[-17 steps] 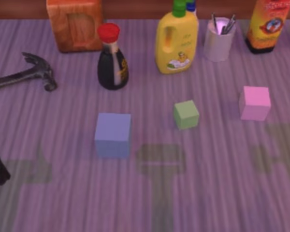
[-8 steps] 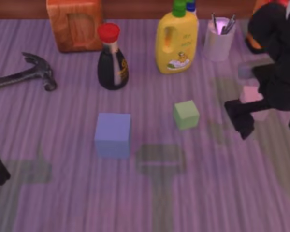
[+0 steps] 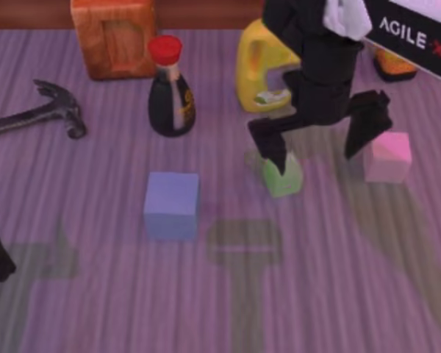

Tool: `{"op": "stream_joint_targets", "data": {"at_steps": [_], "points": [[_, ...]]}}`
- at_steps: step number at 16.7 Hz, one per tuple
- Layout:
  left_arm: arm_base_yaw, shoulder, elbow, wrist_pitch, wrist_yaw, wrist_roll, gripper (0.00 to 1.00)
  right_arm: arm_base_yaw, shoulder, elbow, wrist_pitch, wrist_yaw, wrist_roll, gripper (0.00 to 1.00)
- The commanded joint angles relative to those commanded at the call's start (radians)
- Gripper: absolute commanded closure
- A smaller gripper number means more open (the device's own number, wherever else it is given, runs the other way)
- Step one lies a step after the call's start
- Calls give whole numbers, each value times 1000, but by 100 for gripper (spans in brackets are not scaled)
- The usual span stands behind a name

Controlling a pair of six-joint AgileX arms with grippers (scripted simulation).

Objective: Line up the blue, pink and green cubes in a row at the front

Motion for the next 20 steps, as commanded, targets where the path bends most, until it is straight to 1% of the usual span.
{"op": "stream_joint_targets", "data": {"at_steps": [2, 4, 10, 12, 14, 20], "points": [[0, 0, 0, 0, 0, 0, 0, 19, 65, 113, -14, -2, 13, 0], [0, 0, 0, 0, 0, 0, 0, 31, 102, 182, -16, -3, 20, 0], [0, 0, 0, 0, 0, 0, 0, 36, 116, 211, -16, -5, 23, 0], [0, 0, 0, 0, 0, 0, 0, 31, 113, 206, -12, -5, 22, 0], [0, 0, 0, 0, 0, 0, 0, 33, 117, 168, 26, -4, 21, 0], [0, 0, 0, 0, 0, 0, 0, 36, 149, -41, 274, -4, 24, 0]]}}
